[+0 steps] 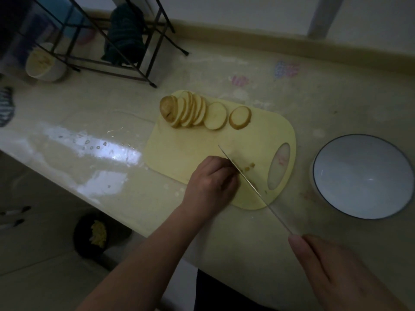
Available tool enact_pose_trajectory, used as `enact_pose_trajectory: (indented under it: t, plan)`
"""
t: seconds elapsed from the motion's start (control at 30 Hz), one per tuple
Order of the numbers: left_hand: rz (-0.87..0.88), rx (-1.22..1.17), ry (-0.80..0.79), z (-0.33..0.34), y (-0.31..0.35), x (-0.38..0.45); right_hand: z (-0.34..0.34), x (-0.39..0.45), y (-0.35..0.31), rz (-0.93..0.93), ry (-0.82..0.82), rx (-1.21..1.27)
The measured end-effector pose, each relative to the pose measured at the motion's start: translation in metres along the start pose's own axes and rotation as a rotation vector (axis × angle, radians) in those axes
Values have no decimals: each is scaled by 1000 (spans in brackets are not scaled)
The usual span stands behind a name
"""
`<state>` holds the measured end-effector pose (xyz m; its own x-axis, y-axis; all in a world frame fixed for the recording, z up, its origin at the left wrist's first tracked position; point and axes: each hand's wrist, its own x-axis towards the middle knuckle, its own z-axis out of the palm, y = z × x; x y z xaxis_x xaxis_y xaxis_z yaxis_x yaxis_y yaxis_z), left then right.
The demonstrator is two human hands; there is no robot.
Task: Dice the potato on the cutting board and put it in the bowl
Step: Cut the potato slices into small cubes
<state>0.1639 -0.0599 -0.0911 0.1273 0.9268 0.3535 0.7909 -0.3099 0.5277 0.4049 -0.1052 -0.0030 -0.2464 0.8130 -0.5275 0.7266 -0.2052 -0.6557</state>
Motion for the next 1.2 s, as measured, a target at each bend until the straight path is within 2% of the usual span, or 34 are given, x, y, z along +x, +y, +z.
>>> enact_pose_trajectory:
  t: [0.13,0.37,0.6,0.8,1.0,1.2]
  plan:
    - [5,-20,14,1,-1,-1,7,7,-2,16,-21,-61]
    - [19,-16,13,-1,0,1,12,37,-22,-139,-44,51]
    - [13,2,-4,-2,-1,0,-2,32,4,-12,-21,198]
    - [-93,55,30,-10,-1,-2,-5,32,-12,-1,-9,159]
    - [13,28,26,5,-1,13,-1,35,-5,-64,93,29]
    - [-60,-11,13,22,9,50,1,41,-5,-82,158,12]
